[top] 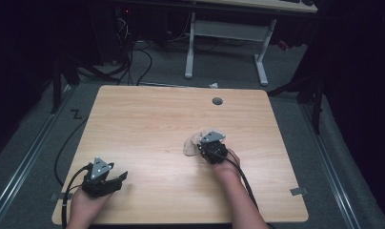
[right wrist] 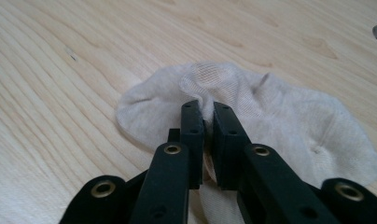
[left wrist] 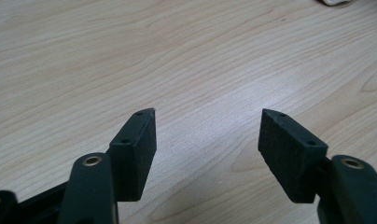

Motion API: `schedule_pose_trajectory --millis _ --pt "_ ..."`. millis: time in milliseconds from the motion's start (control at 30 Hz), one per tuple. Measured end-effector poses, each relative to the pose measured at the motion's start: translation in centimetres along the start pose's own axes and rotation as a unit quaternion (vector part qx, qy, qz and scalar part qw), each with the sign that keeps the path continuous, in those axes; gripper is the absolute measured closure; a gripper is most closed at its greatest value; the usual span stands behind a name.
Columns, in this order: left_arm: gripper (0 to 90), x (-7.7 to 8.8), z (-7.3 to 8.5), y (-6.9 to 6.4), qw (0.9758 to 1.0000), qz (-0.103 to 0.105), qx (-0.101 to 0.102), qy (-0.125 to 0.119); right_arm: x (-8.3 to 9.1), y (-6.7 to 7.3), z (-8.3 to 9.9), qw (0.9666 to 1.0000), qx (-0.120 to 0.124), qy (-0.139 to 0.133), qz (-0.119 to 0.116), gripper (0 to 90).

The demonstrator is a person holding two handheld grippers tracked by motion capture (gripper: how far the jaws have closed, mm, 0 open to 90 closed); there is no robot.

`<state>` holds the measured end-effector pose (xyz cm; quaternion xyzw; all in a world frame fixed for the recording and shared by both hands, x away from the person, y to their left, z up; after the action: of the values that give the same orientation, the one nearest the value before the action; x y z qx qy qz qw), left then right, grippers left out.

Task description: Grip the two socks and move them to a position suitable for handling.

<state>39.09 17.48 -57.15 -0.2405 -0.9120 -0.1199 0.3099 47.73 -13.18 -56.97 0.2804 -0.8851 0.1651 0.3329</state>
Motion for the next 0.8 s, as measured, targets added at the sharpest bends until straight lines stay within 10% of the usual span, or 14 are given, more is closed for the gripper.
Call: schedule_pose_trajectory --millis 800 --pt "37.6 -0.1 -0.7 -1.4 0.9997 0.02 -0.01 -0.01 5.4 -0.8 -2.8 0.9936 -0.037 -0.106 -0.012 84.2"
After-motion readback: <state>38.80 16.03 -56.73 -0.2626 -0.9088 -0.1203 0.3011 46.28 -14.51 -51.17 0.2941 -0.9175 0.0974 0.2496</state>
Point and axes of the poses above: each handheld gripper's, and its own axes: x roughly backward along the jaws, z roughly out of its underside, y roughly to its left, the point moved 10 cm from there along -x, roughly forward along the jaws, and after that the axes turned 3 degrees about -z, right-handed, at the moved point
